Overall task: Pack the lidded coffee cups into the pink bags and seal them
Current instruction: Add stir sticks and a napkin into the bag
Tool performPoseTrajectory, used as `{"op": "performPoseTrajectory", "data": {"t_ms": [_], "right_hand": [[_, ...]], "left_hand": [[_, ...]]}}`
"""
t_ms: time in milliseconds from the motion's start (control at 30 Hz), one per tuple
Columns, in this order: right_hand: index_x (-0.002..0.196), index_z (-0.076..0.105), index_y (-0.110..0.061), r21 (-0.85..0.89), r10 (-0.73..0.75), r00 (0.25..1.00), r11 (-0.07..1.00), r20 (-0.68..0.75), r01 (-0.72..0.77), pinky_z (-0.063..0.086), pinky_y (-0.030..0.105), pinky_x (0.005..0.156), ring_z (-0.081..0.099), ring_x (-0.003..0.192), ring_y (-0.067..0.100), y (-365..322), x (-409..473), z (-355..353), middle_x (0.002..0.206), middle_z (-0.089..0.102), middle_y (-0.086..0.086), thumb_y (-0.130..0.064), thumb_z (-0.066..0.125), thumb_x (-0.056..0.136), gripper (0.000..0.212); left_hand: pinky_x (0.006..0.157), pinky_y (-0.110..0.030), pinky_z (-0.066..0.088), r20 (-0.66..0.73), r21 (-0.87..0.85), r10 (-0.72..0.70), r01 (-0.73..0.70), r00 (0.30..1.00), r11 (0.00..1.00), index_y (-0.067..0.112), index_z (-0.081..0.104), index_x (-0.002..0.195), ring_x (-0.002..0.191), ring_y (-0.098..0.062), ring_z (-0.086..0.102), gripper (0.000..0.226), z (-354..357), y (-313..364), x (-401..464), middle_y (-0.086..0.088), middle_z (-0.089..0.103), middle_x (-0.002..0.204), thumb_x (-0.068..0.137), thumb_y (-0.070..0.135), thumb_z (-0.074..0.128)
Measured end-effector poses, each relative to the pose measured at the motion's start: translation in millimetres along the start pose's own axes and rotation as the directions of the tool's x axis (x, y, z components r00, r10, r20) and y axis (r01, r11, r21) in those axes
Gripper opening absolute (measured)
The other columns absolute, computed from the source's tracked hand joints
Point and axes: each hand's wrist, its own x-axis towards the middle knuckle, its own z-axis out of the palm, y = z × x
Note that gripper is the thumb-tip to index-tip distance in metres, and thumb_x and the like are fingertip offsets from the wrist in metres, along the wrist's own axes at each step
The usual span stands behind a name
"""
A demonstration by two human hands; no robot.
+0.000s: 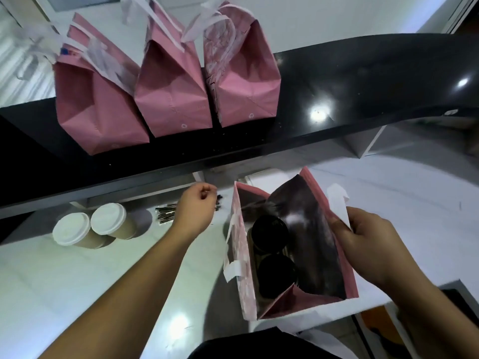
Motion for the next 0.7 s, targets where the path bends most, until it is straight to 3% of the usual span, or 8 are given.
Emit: {"op": "performPoseTrajectory", "data": {"t_ms": [133, 333, 433, 500, 567, 600, 667, 700], "right_hand": [[0.086, 0.069, -0.011, 0.036, 0.013, 0.998, 0.999, 0.059, -0.015, 0.054, 0.047, 0.061, 0.064, 0.066, 0.029, 22, 14, -24, 0.069, 0.069, 0.006, -0.062, 0.042, 0.096, 0.058], [0.083, 0.066, -0.012, 0.028, 0.016, 0.999, 0.999, 0.045, -0.017, 0.042, 0.034, 0.051, 0.059, 0.062, 0.026, 44, 29, -49, 0.065, 0.066, 0.007, -0.084, 0.028, 0.074, 0.082], [0.079, 0.063, -0.012, 0.033, 0.031, 0.999, 0.999, 0.042, -0.032, 0.038, 0.034, 0.049, 0.055, 0.064, 0.024, 52, 31, -56, 0.064, 0.063, 0.008, -0.087, 0.028, 0.074, 0.083], [0.078, 0.060, -0.014, 0.065, 0.032, 0.999, 0.997, 0.041, -0.035, 0.035, 0.032, 0.048, 0.047, 0.054, 0.021, 52, 31, -59, 0.062, 0.059, 0.008, -0.090, 0.030, 0.079, 0.082], [0.082, 0.060, -0.019, 0.085, 0.031, 0.999, 0.996, 0.039, -0.034, 0.034, 0.031, 0.048, 0.040, 0.048, 0.013, 50, 32, -62, 0.062, 0.057, 0.005, -0.088, 0.034, 0.081, 0.074], [0.085, 0.060, -0.022, 0.087, 0.035, 0.998, 0.995, 0.044, -0.039, 0.036, 0.031, 0.048, 0.042, 0.048, 0.011, 48, 33, -63, 0.061, 0.058, 0.002, -0.088, 0.035, 0.082, 0.070], [0.090, 0.062, -0.028, 0.087, 0.057, 0.996, 0.994, 0.065, -0.063, 0.042, 0.033, 0.050, 0.050, 0.053, 0.011, 46, 36, -64, 0.062, 0.062, -0.004, -0.083, 0.035, 0.080, 0.062], [0.091, 0.063, -0.028, 0.088, 0.071, 0.995, 0.993, 0.075, -0.077, 0.046, 0.035, 0.052, 0.054, 0.057, 0.013, 45, 37, -64, 0.063, 0.064, -0.005, -0.080, 0.036, 0.078, 0.060]], "left_hand": [[0.071, -0.034, 0.058, 0.098, 0.045, -0.038, 0.033, 0.994, 0.998, 0.025, 0.068, 0.108, 0.082, -0.011, 0.068, 0.012, 38, 18, 20, 0.008, 0.073, 0.095, 0.104, 0.029, 0.058], [0.065, -0.026, 0.051, 0.174, 0.104, -0.260, 0.245, 0.950, 0.964, 0.018, 0.073, 0.106, 0.088, -0.020, 0.071, 0.014, 89, 21, 46, 0.000, 0.073, 0.093, 0.100, 0.022, 0.060], [0.072, -0.028, 0.051, 0.225, 0.184, -0.250, 0.210, 0.942, 0.960, 0.018, 0.075, 0.104, 0.086, -0.021, 0.066, 0.021, 109, 25, 52, -0.001, 0.071, 0.092, 0.098, 0.011, 0.056], [0.082, -0.033, 0.054, 0.249, 0.198, -0.229, 0.182, 0.941, 0.963, 0.015, 0.075, 0.107, 0.093, -0.025, 0.065, 0.029, 119, 26, 58, -0.007, 0.071, 0.101, 0.097, 0.001, 0.051], [0.098, -0.042, 0.055, 0.270, 0.099, -0.246, 0.227, 0.931, 0.969, 0.004, 0.073, 0.113, 0.107, -0.037, 0.066, 0.029, 129, 29, 68, -0.019, 0.071, 0.112, 0.098, -0.005, 0.050], [0.098, -0.039, 0.056, 0.267, 0.013, -0.289, 0.296, 0.919, 0.955, 0.001, 0.071, 0.111, 0.108, -0.039, 0.066, 0.023, 135, 30, 73, -0.021, 0.071, 0.111, 0.100, -0.003, 0.052], [0.069, -0.012, 0.055, 0.202, -0.072, -0.394, 0.415, 0.897, 0.907, 0.008, 0.069, 0.094, 0.087, -0.028, 0.070, 0.012, 145, 32, 82, -0.008, 0.072, 0.088, 0.101, 0.004, 0.059], [0.052, -0.006, 0.047, 0.166, -0.096, -0.433, 0.452, 0.886, 0.887, 0.012, 0.066, 0.086, 0.074, -0.019, 0.067, 0.016, 149, 30, 85, -0.001, 0.069, 0.080, 0.101, 0.007, 0.062]]}}
